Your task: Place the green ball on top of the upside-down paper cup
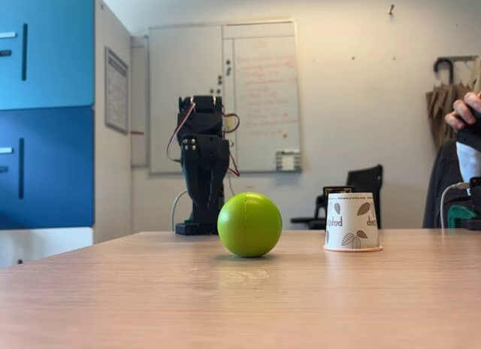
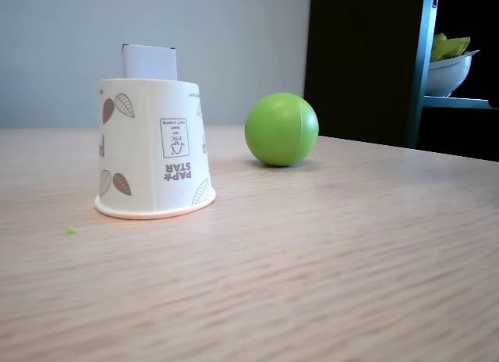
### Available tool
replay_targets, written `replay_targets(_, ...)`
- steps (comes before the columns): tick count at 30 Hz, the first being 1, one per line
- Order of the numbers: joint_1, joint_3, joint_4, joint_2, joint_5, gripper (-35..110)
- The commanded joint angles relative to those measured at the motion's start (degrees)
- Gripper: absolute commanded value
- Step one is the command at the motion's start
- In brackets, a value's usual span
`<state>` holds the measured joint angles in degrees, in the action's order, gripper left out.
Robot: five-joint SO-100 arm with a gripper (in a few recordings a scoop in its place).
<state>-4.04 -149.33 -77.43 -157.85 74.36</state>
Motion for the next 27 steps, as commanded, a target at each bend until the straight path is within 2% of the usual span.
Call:
replay_targets(1, -0.8, 8.7, -1.3, 7.8, -2.8, 4)
replay_targets(8, -3.1, 24.2, -6.2, 25.8, -7.2, 9)
replay_targets(14, -5.4, 33.2, -5.4, 37.5, -7.2, 14)
replay_targets(17, -6.6, 38.2, -5.3, 43.4, -8.0, 21)
replay_targets(27, -10.7, 49.2, 4.3, 58.1, -12.3, 31)
